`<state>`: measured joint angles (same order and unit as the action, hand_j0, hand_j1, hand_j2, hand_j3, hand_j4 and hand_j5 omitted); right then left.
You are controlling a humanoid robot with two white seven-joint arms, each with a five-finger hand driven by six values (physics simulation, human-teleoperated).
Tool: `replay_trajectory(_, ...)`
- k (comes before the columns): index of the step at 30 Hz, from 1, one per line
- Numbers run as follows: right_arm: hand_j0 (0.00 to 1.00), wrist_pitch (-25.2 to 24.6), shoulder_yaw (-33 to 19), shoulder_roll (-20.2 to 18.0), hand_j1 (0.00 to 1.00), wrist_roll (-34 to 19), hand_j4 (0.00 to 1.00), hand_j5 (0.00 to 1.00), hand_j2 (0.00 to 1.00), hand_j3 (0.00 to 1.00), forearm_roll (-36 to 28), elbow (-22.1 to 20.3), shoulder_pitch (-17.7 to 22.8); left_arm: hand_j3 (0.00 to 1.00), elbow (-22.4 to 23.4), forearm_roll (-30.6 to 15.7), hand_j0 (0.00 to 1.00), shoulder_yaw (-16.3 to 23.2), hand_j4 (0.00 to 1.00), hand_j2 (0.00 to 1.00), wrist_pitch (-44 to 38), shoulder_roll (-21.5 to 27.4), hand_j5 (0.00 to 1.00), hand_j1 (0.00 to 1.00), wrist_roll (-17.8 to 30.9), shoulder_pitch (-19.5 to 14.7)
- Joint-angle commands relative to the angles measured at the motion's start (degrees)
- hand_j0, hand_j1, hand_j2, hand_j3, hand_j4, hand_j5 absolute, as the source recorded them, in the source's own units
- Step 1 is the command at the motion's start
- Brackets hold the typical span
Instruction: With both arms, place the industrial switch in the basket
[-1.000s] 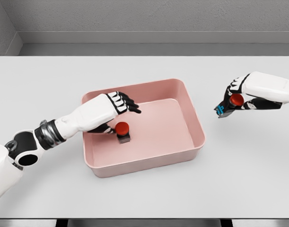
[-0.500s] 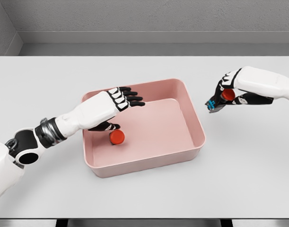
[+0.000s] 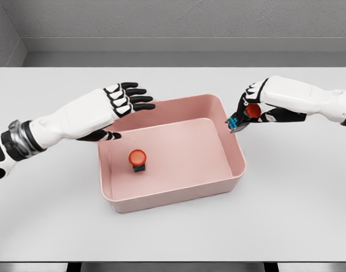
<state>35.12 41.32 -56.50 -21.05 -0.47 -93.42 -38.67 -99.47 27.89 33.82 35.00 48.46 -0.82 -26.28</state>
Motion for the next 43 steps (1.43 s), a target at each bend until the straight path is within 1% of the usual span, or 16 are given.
replay_trajectory(1,0.42,-0.12,-0.02,1.04,0.42,-0.04,0.42,0.42,0.42,0.42,-0.41,0.00,0.00,1.00,-1.61,-1.79,1.00,0.81,1.00,1.00,0.00,7.70,1.00,1.00,-1.11,0.00)
replay_trajectory(4,0.42,-0.12,0.16,2.62,0.42,-0.57,0.42,0.42,0.42,0.42,-0.41,0.00,-0.09,1.00,-1.61,-1.79,1.00,0.72,1.00,1.00,0.00,12.54,1.00,1.00,-1.38,-0.53)
replay_trajectory(6,0.42,-0.12,3.23,4.20,0.42,-0.57,0.42,0.42,0.42,0.42,-0.41,0.08,-2.46,1.00,-1.52,-1.79,1.00,0.72,1.00,1.00,0.00,13.59,1.00,1.00,-1.38,-0.70)
replay_trajectory(8,0.42,-0.12,5.43,5.78,0.42,-0.92,0.42,0.42,0.42,0.42,-0.32,0.17,-4.22,1.00,-1.34,-1.79,1.00,0.81,1.00,1.00,0.00,13.94,1.00,1.00,-1.38,-0.70)
replay_trajectory(16,0.42,-0.12,6.31,7.45,0.42,-1.89,0.42,0.42,0.42,0.42,-0.23,0.08,-4.75,1.00,-0.99,-1.79,1.00,0.81,1.00,1.00,0.00,13.68,1.00,1.00,-1.29,-0.27)
replay_trajectory(20,0.43,-0.12,8.95,9.74,0.43,-2.68,0.43,0.43,0.43,0.43,-0.06,0.17,-7.20,1.00,-0.99,-1.79,1.00,0.81,1.00,1.00,0.00,13.42,1.00,1.00,-1.29,-0.35)
replay_trajectory(21,0.45,-0.12,9.12,10.00,0.45,-2.68,0.45,0.45,0.45,0.45,0.03,0.17,-7.47,1.00,-0.99,-1.79,1.00,0.81,1.00,1.00,0.00,13.42,1.00,1.00,-1.29,-0.35)
replay_trajectory(22,0.55,-0.12,9.04,10.00,0.55,-2.68,0.55,0.55,0.55,0.55,0.03,0.17,-7.47,1.00,-0.99,-1.79,1.00,0.81,1.00,1.00,0.00,13.42,1.00,1.00,-1.29,-0.35)
replay_trajectory(23,0.74,-0.12,9.04,10.09,0.74,-2.59,0.74,0.74,0.74,0.74,0.03,0.17,-7.47,1.00,-0.99,-1.79,1.00,0.81,1.00,1.00,0.00,13.42,1.00,1.00,-1.29,-0.27)
replay_trajectory(24,1.00,-0.12,9.04,10.35,1.00,-2.24,1.00,1.00,1.00,1.00,0.03,0.26,-7.47,1.00,-0.99,-1.70,1.00,0.81,1.00,1.00,0.00,13.42,1.00,1.00,-1.29,-0.35)
replay_trajectory(31,1.00,-0.12,8.51,10.44,1.00,-2.07,1.00,1.00,1.00,1.00,-0.06,0.26,-7.65,1.00,-0.99,-1.61,1.00,1.25,1.00,1.00,0.00,13.33,1.00,1.00,-1.29,-0.44)
replay_trajectory(34,1.00,-0.12,8.16,9.83,1.00,-2.07,1.00,1.00,1.00,1.00,-0.32,0.35,-8.70,1.00,-0.99,-1.70,1.00,1.25,1.00,1.00,0.00,13.33,1.00,1.00,-1.29,-0.44)
replay_trajectory(36,1.00,-0.12,6.23,9.30,1.00,-2.07,1.00,1.00,1.00,1.00,-0.58,0.44,-8.70,1.00,-0.91,-1.79,1.00,1.33,1.00,1.00,0.00,13.24,1.00,1.00,-1.29,-0.44)
replay_trajectory(38,1.00,-0.12,4.56,7.19,1.00,-2.07,1.00,1.00,1.00,1.00,-1.55,0.52,-8.26,1.00,-0.99,-1.79,1.00,1.33,1.00,1.00,0.00,13.24,1.00,1.00,-1.29,-0.44)
replay_trajectory(41,1.00,-0.12,3.59,3.41,1.00,-2.07,1.00,1.00,1.00,1.00,-2.17,1.05,-7.82,1.00,-0.99,-1.79,1.00,1.33,1.00,1.00,0.00,13.24,1.00,1.00,-1.29,-0.44)
replay_trajectory(43,1.00,-0.12,3.41,2.27,1.00,-2.07,1.00,1.00,1.00,1.00,-2.17,2.45,-7.47,1.00,-0.99,-1.79,1.00,1.42,1.00,1.00,0.00,13.24,1.00,1.00,-1.29,-0.44)
